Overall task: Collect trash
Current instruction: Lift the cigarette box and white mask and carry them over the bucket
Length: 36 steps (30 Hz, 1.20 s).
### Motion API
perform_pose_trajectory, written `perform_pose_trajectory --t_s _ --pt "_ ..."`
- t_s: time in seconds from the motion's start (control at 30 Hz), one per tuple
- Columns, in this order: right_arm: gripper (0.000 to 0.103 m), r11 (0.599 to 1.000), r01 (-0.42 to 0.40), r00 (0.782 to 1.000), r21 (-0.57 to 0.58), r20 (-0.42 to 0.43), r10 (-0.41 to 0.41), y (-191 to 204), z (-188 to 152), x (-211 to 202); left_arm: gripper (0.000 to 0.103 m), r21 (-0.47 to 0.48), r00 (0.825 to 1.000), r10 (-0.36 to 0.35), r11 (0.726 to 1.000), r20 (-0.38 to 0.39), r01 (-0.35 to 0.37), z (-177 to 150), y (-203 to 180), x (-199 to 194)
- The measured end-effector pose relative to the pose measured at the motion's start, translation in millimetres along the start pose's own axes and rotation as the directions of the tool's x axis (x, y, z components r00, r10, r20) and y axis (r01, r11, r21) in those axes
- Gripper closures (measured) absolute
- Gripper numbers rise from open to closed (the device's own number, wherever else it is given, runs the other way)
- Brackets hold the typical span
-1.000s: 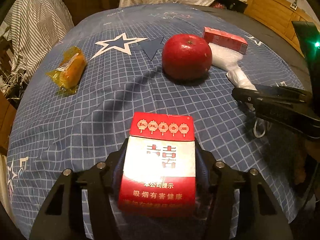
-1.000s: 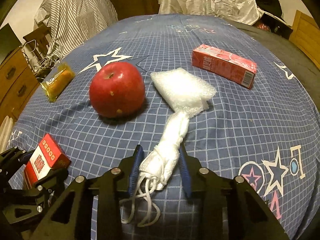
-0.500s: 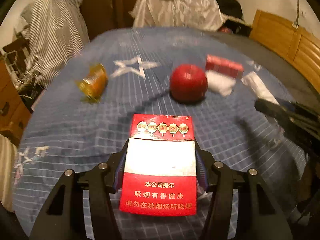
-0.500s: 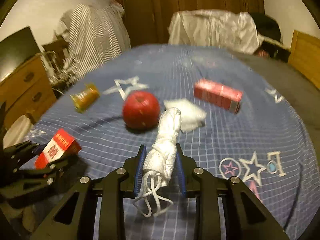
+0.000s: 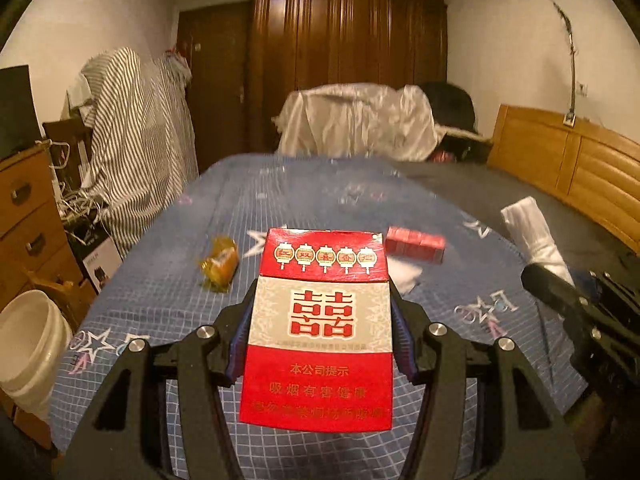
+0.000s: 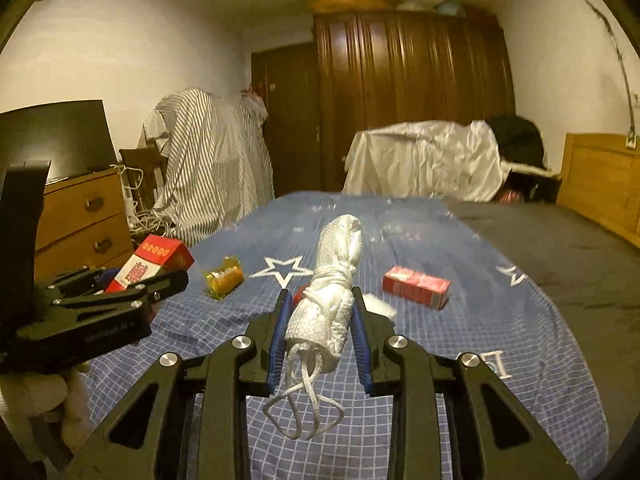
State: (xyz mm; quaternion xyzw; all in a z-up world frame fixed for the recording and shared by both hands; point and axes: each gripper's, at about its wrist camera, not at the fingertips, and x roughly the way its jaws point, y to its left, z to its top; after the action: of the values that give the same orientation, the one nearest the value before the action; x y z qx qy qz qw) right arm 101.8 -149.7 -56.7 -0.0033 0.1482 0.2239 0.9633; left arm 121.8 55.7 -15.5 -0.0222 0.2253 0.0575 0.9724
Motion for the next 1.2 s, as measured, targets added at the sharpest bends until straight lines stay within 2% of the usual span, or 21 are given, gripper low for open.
perform_pose_trajectory --t_s 0.2,0.37,0.63,0.9,1.2 --pt "0.072 1.000 0.013 0.999 0.008 0.032 -0.013 -2.5 2.9 -26.9 0.049 0.002 0.999 -0.005 1.000 0.050 0.005 0.8 -7.9 -17.0" --pt "0.072 1.000 0.009 1.000 0.007 0.024 -0.009 0.8 2.6 -37.0 0.049 0.003 0.999 -0.008 1.000 0.042 0.007 0.5 -10.2 -18.5" --pt "0.072 0.999 -0.030 0.999 -0.015 0.021 0.030 15.8 19.7 -23.6 0.049 -0.011 0.998 0.029 1.000 0.049 -0.029 2.7 9.0 -27.3" --pt "0.072 0.991 -0.125 0.992 -0.056 0.004 0.125 63.7 38.4 8.8 0.049 -0.052 0.992 0.116 0.992 0.047 -0.114 9.5 57.4 -34.2" --pt "0.072 0.965 -0.242 0.970 -0.098 -0.041 0.239 139.2 61.4 52.6 0.049 -0.120 0.972 0.232 0.967 0.036 -0.226 15.2 127.9 -46.1"
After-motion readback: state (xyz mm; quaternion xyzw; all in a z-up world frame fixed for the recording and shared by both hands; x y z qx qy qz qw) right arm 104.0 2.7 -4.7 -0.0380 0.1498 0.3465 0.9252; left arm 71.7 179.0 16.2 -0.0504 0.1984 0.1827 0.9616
